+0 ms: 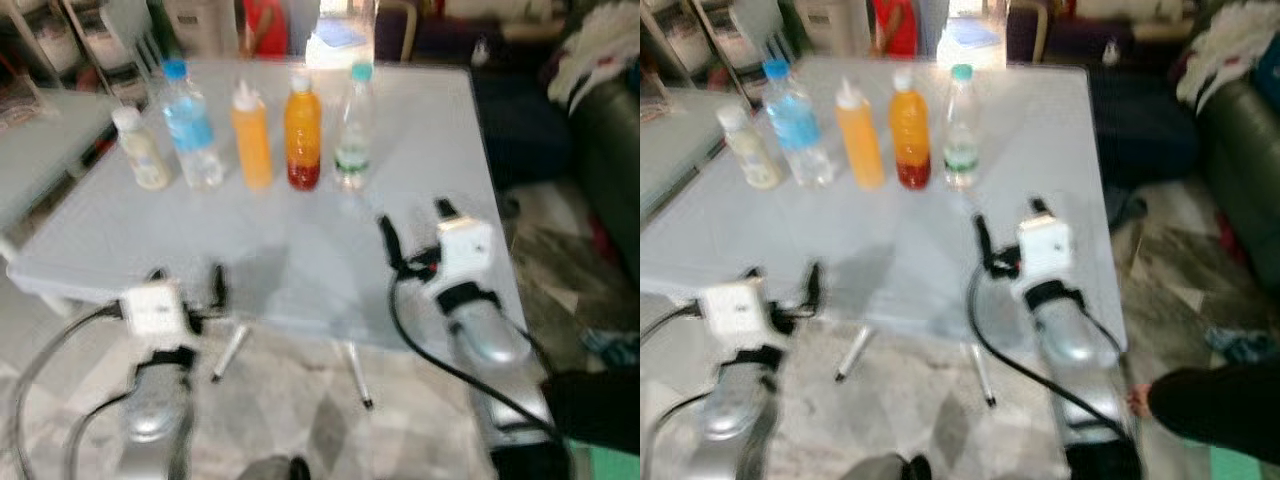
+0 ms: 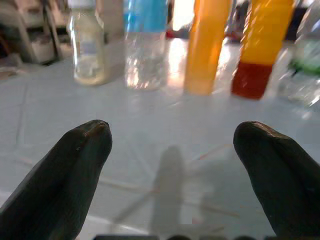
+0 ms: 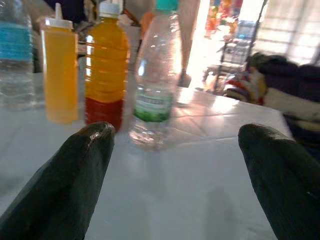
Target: Restocking fridge
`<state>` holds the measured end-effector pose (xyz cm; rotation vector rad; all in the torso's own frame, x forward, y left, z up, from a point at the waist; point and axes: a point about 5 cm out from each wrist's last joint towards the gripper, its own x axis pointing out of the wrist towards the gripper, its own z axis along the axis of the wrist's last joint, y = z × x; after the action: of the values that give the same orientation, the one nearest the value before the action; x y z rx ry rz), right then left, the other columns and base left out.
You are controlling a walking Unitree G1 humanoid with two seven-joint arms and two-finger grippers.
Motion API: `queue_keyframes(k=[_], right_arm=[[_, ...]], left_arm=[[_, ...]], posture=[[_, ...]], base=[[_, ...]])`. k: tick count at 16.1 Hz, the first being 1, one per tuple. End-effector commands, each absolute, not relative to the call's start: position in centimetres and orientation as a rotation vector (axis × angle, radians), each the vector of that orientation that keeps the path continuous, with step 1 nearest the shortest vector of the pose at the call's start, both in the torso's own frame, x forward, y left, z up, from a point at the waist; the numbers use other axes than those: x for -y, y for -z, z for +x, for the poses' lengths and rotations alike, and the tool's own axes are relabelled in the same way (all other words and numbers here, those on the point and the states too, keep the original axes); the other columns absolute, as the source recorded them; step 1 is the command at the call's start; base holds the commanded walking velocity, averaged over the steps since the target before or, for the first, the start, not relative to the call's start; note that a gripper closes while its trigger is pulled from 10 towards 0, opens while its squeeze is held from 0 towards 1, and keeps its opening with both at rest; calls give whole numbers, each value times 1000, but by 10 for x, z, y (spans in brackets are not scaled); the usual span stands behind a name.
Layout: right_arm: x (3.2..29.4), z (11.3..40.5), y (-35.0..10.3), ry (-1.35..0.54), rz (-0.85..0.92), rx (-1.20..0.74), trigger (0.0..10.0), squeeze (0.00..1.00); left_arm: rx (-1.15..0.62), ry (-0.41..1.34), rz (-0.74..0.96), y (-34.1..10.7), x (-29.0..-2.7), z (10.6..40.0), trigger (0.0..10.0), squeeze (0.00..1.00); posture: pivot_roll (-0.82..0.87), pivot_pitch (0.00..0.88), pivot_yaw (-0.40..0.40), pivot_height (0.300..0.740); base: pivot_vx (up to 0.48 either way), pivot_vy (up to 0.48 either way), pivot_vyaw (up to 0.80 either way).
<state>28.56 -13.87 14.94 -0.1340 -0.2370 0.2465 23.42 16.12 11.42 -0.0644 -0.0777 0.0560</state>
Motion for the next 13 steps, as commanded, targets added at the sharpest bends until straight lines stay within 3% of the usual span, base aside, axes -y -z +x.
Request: queue_keyframes(k=[1, 3, 9, 13], right_arm=[[137, 285, -154, -239, -137, 257, 10000, 0], [136, 288, -161, -234, -142, 277, 10000, 0], [144, 292, -164, -155, -134, 284, 10000, 0], [136, 292, -167, -199, -147, 291, 10000, 0]], left_arm=[[75, -73, -46, -113, -167, 234, 10000, 0], [95, -49, -66, -117, -163, 240, 10000, 0], [113, -18, -71, -119, -158, 245, 10000, 0], [123, -14, -75, -121, -156, 250, 10000, 0]], posture=[[-28, 66, 31, 740], [-36, 61, 25, 740], [-53, 73, 42, 740], [-66, 81, 21, 740]], base=[[0, 0, 0], [124, 0, 0], [353, 0, 0], [371, 0, 0]])
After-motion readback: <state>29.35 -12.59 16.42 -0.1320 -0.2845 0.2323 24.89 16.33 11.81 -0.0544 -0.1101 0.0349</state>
